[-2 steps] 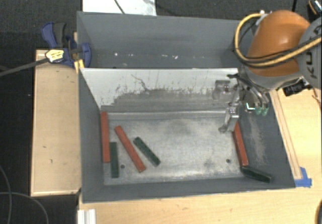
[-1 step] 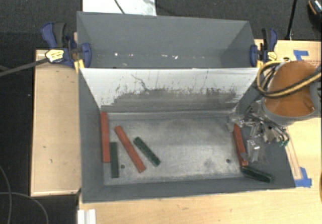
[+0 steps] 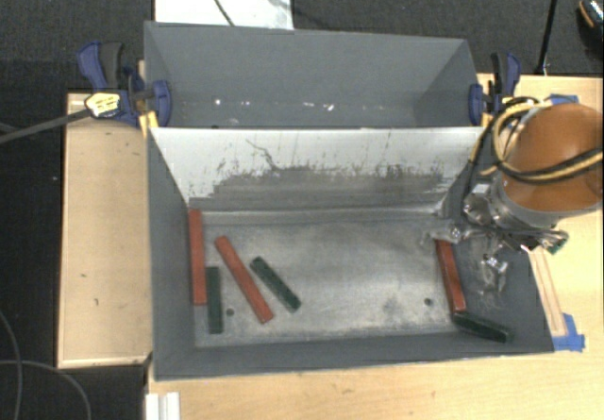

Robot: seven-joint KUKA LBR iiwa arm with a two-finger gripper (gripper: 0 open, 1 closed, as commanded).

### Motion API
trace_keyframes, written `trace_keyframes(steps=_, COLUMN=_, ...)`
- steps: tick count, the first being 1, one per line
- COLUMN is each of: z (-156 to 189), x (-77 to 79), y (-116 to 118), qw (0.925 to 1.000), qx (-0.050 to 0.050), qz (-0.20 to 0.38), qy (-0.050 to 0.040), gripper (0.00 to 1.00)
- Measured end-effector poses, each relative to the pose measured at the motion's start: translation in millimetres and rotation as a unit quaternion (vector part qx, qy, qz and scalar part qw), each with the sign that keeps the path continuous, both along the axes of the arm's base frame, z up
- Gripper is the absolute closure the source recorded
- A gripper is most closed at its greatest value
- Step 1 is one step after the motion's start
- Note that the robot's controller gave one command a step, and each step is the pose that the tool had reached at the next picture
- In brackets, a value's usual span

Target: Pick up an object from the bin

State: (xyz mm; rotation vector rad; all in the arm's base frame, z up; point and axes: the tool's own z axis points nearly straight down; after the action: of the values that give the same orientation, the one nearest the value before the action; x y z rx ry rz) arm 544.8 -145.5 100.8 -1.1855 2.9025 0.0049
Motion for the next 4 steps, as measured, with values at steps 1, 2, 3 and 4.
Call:
trace_keyframes(steps=1, z=10, x=1.5, y=1, qw=0.993, qx=0.002, qz=0.118, qy=-0.0001, gripper=0.0)
trace_keyframes(steps=2, z=-29, x=3.5, y=4, qw=0.9584, qx=0.002, qz=0.285, qy=-0.0009, gripper=0.0)
trace_keyframes(steps=3, z=-28, x=4.8, y=9, qw=0.958, qx=0.001, qz=0.287, qy=0.0, gripper=0.0)
trace_keyframes(steps=4, z=-28, x=5.0, y=8, qw=0.9588, qx=0.0, qz=0.284, qy=-0.0002, gripper=1.0)
